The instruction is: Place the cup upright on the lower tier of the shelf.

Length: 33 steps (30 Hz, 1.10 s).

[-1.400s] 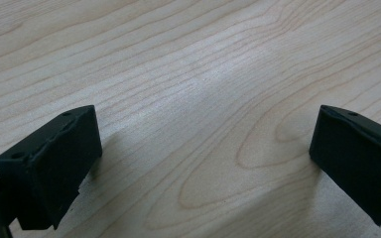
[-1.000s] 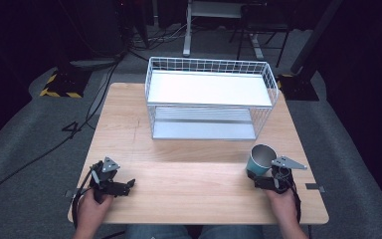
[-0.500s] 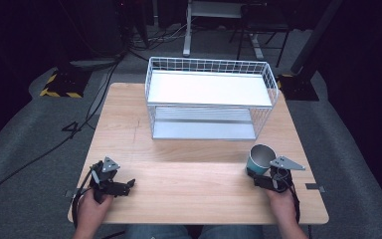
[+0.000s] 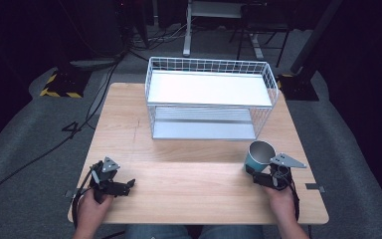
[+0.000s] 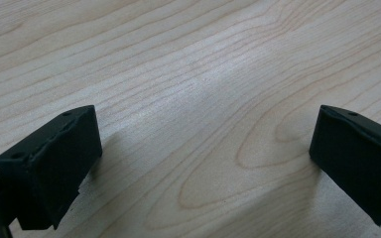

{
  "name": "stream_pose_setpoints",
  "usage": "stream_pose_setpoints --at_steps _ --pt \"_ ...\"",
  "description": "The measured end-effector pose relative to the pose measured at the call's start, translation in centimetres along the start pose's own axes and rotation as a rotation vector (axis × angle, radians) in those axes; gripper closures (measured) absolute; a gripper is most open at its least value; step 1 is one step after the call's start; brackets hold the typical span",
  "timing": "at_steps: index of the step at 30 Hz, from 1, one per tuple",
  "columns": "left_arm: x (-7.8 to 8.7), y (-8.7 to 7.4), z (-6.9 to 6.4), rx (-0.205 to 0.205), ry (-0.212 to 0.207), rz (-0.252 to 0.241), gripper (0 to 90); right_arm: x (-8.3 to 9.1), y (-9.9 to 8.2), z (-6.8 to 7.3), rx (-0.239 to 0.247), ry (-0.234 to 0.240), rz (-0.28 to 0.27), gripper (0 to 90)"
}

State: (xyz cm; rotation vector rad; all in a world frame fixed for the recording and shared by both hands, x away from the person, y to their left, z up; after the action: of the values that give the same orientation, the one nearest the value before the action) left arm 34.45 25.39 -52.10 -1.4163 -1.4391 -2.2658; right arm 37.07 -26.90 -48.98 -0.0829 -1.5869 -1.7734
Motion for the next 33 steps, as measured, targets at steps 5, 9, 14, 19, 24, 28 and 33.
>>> stream_pose_setpoints --at_steps 5,9,14,19,24,28,33 --pt "0.0 0.0 0.0 -0.001 0.0 -0.001 0.3 -0.1 0.9 0.3 -0.008 0.009 -0.005 22.9" --pt "0.0 0.0 0.0 -0.001 0.0 0.001 0.3 -0.3 1.6 0.5 -0.018 0.014 -0.003 22.9" --pt "0.0 0.0 0.0 0.0 -0.001 -0.001 0.3 -0.7 2.9 1.0 -0.015 0.028 -0.012 22.9" --pt "0.0 0.0 0.0 -0.001 -0.001 -0.001 0.3 -1.3 3.9 1.7 0.001 0.033 -0.008 22.9" --pt "0.0 0.0 0.0 -0.001 -0.001 0.001 0.3 -2.2 4.9 2.5 0.004 0.045 -0.001 22.9" --pt "0.0 0.0 0.0 -0.001 -0.001 0.002 0.3 -2.9 5.6 3.0 0.01 0.053 -0.001 22.9" --pt "0.0 0.0 0.0 -0.001 -0.001 0.002 0.3 -3.8 6.2 3.5 0.017 0.057 0.005 22.9"
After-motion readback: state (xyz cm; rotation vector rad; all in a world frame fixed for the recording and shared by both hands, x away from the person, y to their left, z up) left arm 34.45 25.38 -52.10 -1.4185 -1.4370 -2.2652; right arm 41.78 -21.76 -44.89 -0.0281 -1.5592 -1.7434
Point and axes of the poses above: each handheld gripper's, and its own axes: x roughly backward along the jaws, y roughly out of its top, z roughly to its left, the point moved 2 cm from there along -x, roughly forward along the jaws, and after that the axes turned 12 degrees about -x, right-handed, at the moved point
